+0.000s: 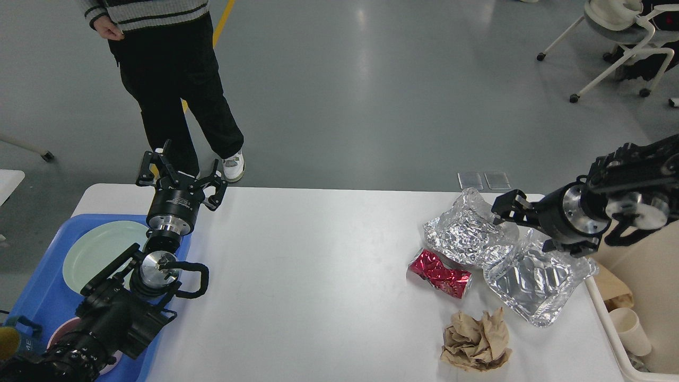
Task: Tidy desktop
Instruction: 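Reach the right gripper over the foil tray and grasp it, then lift the foil tray and drop it into the beige bin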
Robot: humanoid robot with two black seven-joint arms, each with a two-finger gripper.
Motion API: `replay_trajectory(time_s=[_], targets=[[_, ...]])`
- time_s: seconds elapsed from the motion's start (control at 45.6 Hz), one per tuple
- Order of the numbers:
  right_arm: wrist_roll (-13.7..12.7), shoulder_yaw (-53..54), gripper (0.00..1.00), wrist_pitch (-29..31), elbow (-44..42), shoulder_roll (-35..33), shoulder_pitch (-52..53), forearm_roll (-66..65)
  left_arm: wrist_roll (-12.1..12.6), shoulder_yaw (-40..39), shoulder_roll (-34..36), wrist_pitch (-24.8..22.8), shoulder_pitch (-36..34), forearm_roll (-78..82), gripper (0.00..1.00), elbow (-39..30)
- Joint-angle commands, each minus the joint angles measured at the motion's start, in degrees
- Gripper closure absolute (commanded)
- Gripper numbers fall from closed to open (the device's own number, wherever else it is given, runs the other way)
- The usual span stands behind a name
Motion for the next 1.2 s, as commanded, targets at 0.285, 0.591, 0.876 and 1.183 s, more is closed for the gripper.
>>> replay_trajectory(time_s=[0.285,0.591,0.876,1.183], targets=[[0.09,4.59,0.00,-6.87,-20.53,7.31,-20.12,6.19,0.00,0.00,0.00,0.00,0.00,0.00,0.03,-0.02],[0.09,5.11,0.00,-6.69,-35.39,13.91,-30.85,6.98,0.00,0.00,0.00,0.00,0.00,0.00,0.03,-0.02],[0.18,6.17,0.12,-6.78,-42.08,17.69,-37.27,6.98,0.00,0.00,-0.09,0.00,0.00,0.00,0.03,-0.02],[0.88,9.07,1.00,-6.60,-43.39,17.87,-37.98,6.89,0.00,0.00,0.00,0.00,0.00,0.00,0.03,-0.02]])
